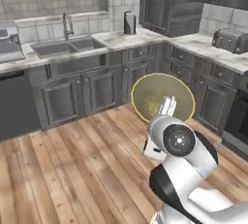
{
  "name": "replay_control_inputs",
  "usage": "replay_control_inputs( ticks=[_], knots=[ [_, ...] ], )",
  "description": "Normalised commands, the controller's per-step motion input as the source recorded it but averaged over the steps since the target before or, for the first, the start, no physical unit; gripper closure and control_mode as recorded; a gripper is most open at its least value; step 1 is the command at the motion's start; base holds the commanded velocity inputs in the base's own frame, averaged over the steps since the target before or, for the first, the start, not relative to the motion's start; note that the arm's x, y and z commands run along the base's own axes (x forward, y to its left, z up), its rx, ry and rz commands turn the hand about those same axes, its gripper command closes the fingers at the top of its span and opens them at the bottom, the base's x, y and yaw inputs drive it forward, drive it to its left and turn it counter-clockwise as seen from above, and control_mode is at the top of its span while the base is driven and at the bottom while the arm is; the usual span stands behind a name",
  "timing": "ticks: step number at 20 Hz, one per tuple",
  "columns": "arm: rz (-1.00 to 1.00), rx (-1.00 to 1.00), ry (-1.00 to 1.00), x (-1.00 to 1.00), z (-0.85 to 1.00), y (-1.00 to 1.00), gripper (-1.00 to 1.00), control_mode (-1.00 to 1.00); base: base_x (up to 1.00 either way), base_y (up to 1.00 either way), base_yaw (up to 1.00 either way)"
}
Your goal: Move the bowls from the cabinet to the plates on the dining table.
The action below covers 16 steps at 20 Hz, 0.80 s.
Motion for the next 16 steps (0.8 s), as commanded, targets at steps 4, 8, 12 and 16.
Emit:
replay_control_inputs(
  ticks=[4, 8, 12, 16],
  knots=[
    [0.00, 0.00, 0.00, 0.00, 0.00, 0.00, 1.00, 1.00, 0.00, 1.00, 0.52],
    [0.00, 0.00, 0.00, 0.00, 0.00, 0.00, 1.00, 1.00, 0.13, 1.00, 0.43],
    [0.00, 0.00, 0.00, 0.00, 0.00, 0.00, 1.00, 1.00, 0.42, 1.00, 0.37],
    [0.00, 0.00, 0.00, 0.00, 0.00, 0.00, 1.00, 1.00, 0.79, 1.00, 0.32]
  ],
)
